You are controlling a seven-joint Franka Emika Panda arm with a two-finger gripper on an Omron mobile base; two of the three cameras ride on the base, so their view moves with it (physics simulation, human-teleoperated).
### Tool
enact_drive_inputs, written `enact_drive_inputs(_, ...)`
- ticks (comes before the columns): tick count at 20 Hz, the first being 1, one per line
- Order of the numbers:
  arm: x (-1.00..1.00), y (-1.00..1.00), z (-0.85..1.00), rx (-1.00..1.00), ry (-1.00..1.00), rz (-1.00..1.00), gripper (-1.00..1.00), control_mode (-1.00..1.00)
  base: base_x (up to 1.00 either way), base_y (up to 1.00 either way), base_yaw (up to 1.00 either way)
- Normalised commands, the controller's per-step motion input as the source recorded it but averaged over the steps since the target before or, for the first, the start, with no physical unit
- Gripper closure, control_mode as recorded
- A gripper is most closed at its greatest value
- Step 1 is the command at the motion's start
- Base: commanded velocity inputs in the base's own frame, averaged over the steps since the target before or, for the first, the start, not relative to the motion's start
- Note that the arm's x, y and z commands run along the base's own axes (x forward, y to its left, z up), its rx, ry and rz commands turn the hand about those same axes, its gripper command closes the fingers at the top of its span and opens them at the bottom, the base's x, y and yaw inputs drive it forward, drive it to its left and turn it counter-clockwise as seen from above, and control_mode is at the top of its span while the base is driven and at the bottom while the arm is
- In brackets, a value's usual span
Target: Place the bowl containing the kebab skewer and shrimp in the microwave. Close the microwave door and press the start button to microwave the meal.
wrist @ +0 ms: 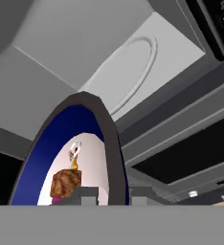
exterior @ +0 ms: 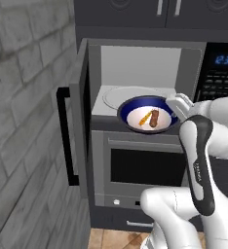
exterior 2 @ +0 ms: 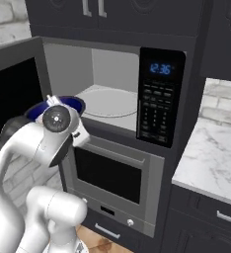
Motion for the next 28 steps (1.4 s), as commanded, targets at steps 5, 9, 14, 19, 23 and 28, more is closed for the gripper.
enact_drive_inputs(5,0.07,-0.23,0.00,0.00,0.00,-0.26,1.00,-1.00,0.00,0.00,0.00)
enact_drive_inputs(9,0.20,-0.24,0.00,0.02,0.00,-0.23,1.00,-1.00,0.00,0.00,0.00)
enact_drive_inputs(14,0.15,-0.08,0.08,0.10,-0.04,-0.19,1.00,-1.00,0.00,0.00,0.00)
enact_drive_inputs(19,0.27,0.00,0.10,0.06,-0.02,-0.12,1.00,-1.00,0.00,0.00,0.00)
enact_drive_inputs(23,0.35,0.00,0.00,0.01,0.00,-0.07,1.00,-1.00,0.00,0.00,0.00)
enact_drive_inputs(28,0.31,0.00,0.00,0.01,0.00,-0.06,1.00,-1.00,0.00,0.00,0.00)
